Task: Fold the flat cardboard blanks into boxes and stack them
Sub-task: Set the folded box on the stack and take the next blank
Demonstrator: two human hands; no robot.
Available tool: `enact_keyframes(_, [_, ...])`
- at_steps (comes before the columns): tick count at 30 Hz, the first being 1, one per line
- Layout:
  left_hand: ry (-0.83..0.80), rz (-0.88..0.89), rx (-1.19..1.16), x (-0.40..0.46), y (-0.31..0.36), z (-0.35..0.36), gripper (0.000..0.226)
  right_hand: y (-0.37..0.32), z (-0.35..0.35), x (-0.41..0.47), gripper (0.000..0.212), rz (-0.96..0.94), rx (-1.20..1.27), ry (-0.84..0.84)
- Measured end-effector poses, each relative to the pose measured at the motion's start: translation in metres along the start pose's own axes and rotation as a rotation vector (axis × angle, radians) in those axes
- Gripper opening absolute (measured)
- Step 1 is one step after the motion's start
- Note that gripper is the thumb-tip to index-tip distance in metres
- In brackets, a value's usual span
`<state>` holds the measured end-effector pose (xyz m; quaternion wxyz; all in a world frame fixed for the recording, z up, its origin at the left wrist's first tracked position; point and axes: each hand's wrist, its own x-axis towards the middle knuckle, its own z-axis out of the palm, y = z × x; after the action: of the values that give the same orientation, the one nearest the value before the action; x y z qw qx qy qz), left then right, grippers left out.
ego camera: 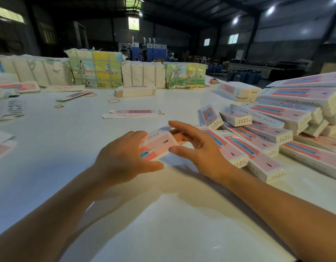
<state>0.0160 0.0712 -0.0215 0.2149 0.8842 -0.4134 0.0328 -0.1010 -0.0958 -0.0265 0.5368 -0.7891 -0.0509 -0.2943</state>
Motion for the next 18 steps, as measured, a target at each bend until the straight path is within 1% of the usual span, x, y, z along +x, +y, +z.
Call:
enact_keyframes(3, [-0.016,0.009,0.016,0.0001,-0.0023,-0.0016,0.061,0.0012,0.0047,-0.0013,0.049,-0.013,-0.021,-0.043])
enact_keyframes(5, [-0.01,0.015,0.087,0.0008,-0.0005,-0.0015,0.055,0.0017,0.006,-0.0015,0.048,-0.006,-0.023,-0.036])
enact_keyframes(8, [-0.005,0.025,0.13,0.0024,0.0005,-0.003,0.054,0.0007,0.0051,-0.002,0.052,0.011,-0.054,-0.028])
enact_keyframes(11, [-0.03,0.015,0.098,0.0025,-0.0006,-0.0063,0.058,-0.0002,0.0072,-0.0039,0.058,0.0,-0.161,-0.095])
enact_keyframes(13, [-0.062,-0.011,0.093,0.0024,0.0004,-0.0061,0.064,0.0002,0.0094,-0.0045,0.058,-0.008,-0.235,-0.113])
enact_keyframes(15, [-0.082,-0.056,0.116,0.0035,0.0006,-0.0032,0.068,0.0003,0.0105,-0.0032,0.055,0.012,-0.266,-0.097])
enact_keyframes(18, [-0.049,-0.082,0.203,0.0049,-0.002,0.0028,0.075,-0.0002,0.0112,-0.0022,0.053,0.03,-0.279,-0.047])
